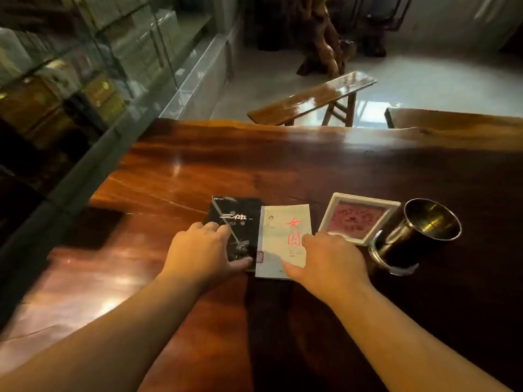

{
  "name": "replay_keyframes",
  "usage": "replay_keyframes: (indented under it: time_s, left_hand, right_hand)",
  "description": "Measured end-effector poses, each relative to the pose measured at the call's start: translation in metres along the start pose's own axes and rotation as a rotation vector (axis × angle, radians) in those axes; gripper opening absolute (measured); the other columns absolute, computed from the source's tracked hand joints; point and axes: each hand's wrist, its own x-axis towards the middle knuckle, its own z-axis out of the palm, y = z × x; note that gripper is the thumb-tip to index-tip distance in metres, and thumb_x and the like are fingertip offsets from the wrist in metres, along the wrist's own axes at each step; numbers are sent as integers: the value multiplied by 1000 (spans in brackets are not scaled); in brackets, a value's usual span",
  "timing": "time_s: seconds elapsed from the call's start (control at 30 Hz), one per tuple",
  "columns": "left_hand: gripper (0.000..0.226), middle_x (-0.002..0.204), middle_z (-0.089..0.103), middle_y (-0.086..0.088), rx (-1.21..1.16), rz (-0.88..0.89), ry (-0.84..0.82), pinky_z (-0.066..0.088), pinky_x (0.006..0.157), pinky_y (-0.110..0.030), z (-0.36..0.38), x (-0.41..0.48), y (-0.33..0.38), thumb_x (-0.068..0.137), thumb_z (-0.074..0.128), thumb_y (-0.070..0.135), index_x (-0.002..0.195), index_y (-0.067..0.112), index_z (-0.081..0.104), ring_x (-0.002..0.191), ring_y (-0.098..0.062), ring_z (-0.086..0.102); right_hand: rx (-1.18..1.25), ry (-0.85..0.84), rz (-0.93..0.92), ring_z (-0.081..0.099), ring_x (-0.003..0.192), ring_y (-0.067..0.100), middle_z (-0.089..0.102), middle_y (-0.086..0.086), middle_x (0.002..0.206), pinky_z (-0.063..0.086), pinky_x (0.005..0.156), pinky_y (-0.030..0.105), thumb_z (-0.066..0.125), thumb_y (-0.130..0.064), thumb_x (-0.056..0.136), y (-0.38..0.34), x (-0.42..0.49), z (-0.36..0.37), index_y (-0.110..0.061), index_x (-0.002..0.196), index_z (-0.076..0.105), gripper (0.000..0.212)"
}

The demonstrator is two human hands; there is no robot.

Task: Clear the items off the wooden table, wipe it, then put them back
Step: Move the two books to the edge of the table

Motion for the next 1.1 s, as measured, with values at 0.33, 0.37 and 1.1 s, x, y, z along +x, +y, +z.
replay_keyframes:
  time_s: [0.33,0.37,1.1]
  left_hand:
    - [94,131,56,-8,-169,-329,-206,54,87,-46,77,35,0,74,57,92,138,24,46,118,-35,56]
    - [98,132,53,-9,-210,-365,-205,54,87,-47,82,37,0,72,63,90,142,24,42,118,-37,57]
    - [19,110,71,-8,-1259,-614,-252,62,86,-51,90,31,-66,100,71,26,111,20,57,96,-27,71]
  right_hand:
    - [202,-282,363,65,89,21,63,-1,99,36,49,31,77,-68,75,-4,26,66,-24,102,43,61]
    - [246,-283,408,65,92,22,63,0,102,36,50,30,81,-64,73,-6,27,69,-23,106,44,65]
    - [1194,-269,682,72,86,23,72,-2,111,58,57,34,59,-9,102,9,27,81,-26,116,62,23]
